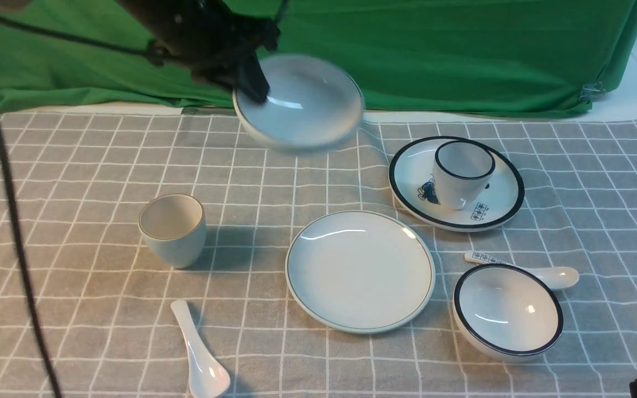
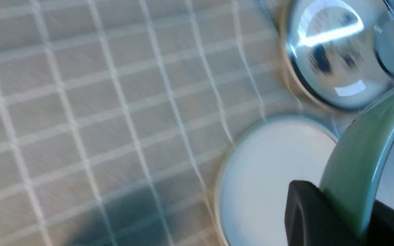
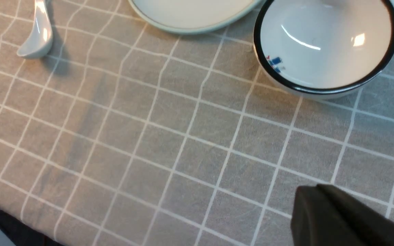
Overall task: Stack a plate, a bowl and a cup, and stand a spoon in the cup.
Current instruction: Use the left arm to put the blue rice bowl into the blue large plate in the middle, then use the left arm to grab a blue teacup, then use the left arm to put the blue teacup into the blue rice bowl in the middle, then use the left arm to grab a blue soup spoon, then use the left arm to put the blue soup spoon into the blue teacup in the middle
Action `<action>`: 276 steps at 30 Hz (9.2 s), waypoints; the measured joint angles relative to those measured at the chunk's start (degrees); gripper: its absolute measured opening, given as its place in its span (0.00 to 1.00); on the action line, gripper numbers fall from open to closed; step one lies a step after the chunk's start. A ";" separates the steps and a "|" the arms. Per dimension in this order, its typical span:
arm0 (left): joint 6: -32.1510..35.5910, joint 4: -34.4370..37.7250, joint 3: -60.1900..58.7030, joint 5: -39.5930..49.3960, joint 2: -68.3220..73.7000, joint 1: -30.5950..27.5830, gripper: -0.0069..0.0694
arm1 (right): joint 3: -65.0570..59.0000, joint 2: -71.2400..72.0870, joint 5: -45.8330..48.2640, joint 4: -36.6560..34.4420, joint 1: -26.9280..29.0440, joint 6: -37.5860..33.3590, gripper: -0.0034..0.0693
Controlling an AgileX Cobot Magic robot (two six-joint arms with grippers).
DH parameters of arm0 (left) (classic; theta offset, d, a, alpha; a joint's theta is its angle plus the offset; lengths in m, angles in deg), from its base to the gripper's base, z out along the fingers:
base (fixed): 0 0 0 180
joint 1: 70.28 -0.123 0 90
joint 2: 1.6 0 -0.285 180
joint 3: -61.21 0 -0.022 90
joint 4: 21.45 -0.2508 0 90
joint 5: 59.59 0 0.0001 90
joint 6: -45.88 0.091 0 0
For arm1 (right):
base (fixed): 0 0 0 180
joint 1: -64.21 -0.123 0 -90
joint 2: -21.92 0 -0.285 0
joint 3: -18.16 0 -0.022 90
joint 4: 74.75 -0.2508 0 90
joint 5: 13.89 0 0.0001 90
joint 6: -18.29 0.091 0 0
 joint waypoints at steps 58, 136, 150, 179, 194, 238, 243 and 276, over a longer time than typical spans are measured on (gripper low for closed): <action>-12.31 -21.11 -21.00 -8.61 -9.35 1.11 0.15 | 0.00 -0.12 -2.81 0.01 0.00 -3.40 0.07; -7.68 -12.26 -1.37 -1.97 13.53 14.63 0.14 | 0.00 -0.12 -3.38 0.01 0.00 -3.51 0.07; -7.93 -12.32 -1.37 -2.19 14.18 14.63 0.16 | 0.00 -0.12 -3.39 0.01 0.00 -3.51 0.07; -12.07 -17.53 -3.45 2.78 -5.08 7.96 0.12 | 0.00 -0.12 -2.40 0.01 0.00 -3.51 0.10; -19.82 -14.42 -47.35 -15.20 -14.40 -1.59 0.17 | 0.00 -0.12 -2.46 0.02 0.00 -3.51 0.10; -15.73 -13.72 -39.33 -31.50 -20.60 5.08 0.26 | 0.00 -0.12 -2.87 0.20 0.00 -4.93 0.13; -10.02 -11.52 -37.39 -49.88 -24.61 12.15 0.26 | 0.00 -0.12 -2.87 0.20 0.00 -4.93 0.14; -8.02 -19.15 -44.07 -84.48 -9.11 23.55 0.26 | 0.00 -0.12 -3.27 0.52 0.00 -4.98 0.14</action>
